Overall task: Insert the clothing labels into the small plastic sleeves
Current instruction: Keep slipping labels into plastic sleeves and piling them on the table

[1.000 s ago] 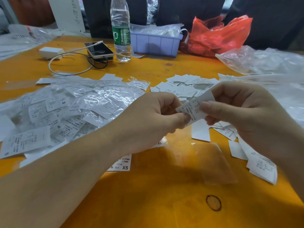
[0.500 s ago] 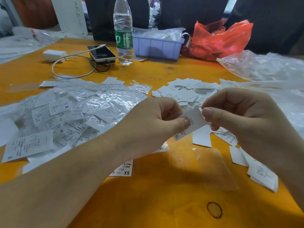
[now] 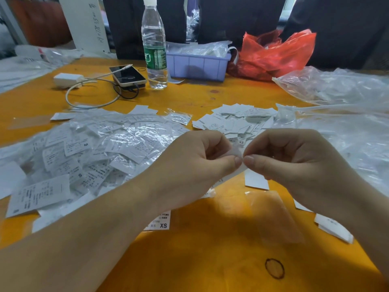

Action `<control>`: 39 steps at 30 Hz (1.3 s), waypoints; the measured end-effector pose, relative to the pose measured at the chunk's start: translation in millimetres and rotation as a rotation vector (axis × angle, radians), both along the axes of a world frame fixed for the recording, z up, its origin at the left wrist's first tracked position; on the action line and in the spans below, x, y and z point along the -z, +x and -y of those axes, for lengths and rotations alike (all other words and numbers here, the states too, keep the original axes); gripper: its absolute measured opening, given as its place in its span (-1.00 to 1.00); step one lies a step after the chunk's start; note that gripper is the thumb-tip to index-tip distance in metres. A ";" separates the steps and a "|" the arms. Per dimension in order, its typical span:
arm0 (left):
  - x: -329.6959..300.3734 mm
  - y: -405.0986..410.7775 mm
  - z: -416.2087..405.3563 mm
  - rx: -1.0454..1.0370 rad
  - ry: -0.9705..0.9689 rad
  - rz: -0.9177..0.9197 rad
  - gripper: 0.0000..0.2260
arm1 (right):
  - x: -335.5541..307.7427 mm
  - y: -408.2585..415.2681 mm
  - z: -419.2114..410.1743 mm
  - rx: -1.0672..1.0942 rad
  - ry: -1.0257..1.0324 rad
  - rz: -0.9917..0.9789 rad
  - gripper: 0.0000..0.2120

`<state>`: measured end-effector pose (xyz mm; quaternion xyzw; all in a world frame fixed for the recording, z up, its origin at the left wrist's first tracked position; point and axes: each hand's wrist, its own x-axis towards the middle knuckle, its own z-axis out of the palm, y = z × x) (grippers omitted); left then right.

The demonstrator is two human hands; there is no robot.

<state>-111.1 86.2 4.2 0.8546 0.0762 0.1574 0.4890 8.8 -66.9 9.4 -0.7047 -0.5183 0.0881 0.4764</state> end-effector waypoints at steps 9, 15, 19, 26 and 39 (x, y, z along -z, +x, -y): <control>-2.0 0.8 -6.1 -0.070 0.022 0.019 -0.93 | -1.8 1.0 3.9 -0.039 -0.063 -0.005 -0.96; 0.5 0.0 -16.0 -0.173 0.169 -0.040 -0.89 | -10.7 12.6 12.1 -0.015 -0.315 0.089 -0.85; 2.4 -2.2 -18.0 -0.199 0.291 -0.183 -0.81 | -11.4 13.9 15.8 -0.009 -0.523 0.206 -0.78; 3.8 -2.1 -20.3 -0.264 0.525 -0.237 -0.72 | -10.7 15.8 14.5 0.010 -0.678 0.336 -0.55; 4.4 -0.6 -8.0 -0.202 0.483 -0.189 -0.90 | 2.8 18.3 4.6 0.067 -0.562 0.449 -0.85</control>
